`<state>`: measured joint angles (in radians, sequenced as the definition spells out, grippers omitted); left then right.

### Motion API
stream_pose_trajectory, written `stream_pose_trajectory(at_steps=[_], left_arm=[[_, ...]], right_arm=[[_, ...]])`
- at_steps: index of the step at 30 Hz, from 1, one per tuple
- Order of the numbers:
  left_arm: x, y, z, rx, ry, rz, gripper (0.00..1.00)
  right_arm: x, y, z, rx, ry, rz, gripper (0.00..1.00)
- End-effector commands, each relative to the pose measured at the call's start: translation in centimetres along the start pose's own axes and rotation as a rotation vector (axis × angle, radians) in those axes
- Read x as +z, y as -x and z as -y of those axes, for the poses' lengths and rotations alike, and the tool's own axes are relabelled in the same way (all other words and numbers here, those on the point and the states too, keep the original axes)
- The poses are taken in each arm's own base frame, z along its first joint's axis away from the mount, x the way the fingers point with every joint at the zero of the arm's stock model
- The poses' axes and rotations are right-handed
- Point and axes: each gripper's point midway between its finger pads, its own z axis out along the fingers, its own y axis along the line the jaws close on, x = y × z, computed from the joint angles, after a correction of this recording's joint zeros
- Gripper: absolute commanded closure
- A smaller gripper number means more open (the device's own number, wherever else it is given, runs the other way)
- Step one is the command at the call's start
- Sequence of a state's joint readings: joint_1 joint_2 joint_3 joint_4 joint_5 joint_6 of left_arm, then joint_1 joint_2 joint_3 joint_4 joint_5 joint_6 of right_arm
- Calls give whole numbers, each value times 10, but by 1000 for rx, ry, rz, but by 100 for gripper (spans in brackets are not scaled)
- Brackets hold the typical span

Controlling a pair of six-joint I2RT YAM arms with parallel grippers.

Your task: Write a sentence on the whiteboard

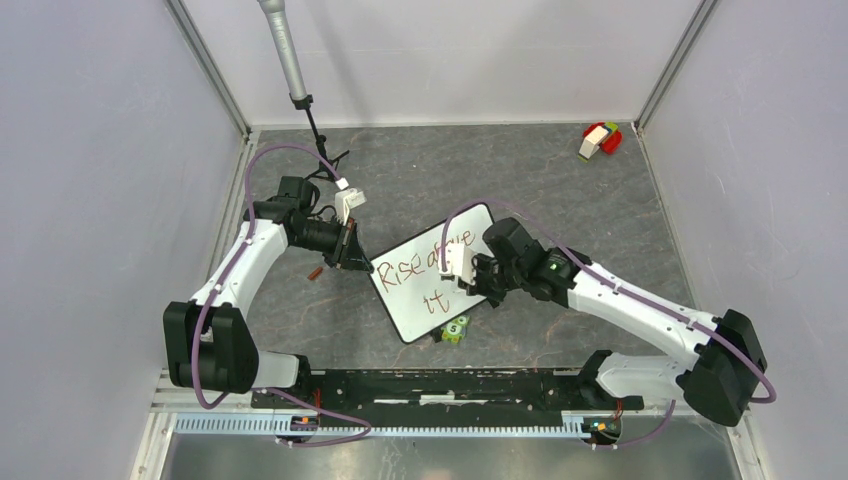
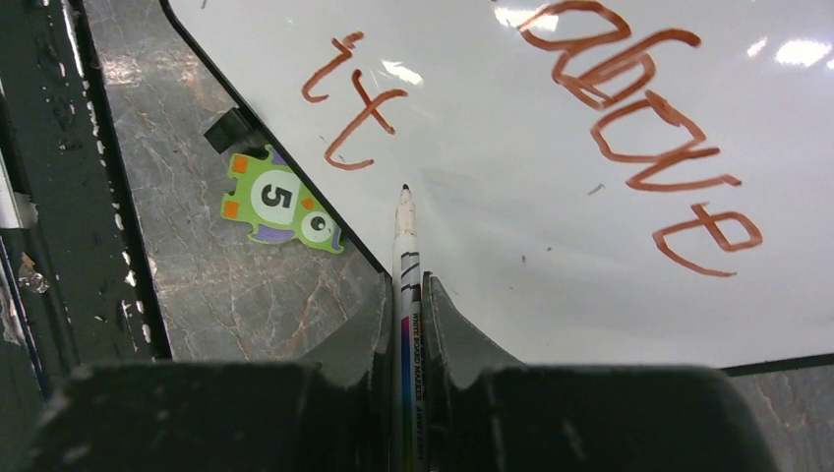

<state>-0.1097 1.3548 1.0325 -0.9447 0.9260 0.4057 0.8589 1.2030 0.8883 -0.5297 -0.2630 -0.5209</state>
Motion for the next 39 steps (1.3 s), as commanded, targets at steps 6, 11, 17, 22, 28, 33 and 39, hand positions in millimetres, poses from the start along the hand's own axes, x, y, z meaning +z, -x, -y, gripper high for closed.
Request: stream_pose_trajectory(at_steps=[6,11,17,22,28,33,39], left_arm=[[3,0,-1,14,-7,-3,98],[3,0,-1,11,-11,-4,98],[4,0,-2,11,-11,-5,98],[3,-1,-1,12,-9,-5,98],[3,-1,-1,10,-10,-5,97],[3,0,-2,12,-10,-5,97],[3,0,-2,13,-8,-4,98]], right_arm=[[-17,11,13,41,-29,74,100],[-14,2,17,60,-57,63,100],[-10,2,21,62,-71,62,100],[-7,0,23,62,-79,50,100],[-4,-7,24,66,-81,24,100],[-1,-10,28,68,-96,6,100],[1,-4,37,77,-125,11,100]])
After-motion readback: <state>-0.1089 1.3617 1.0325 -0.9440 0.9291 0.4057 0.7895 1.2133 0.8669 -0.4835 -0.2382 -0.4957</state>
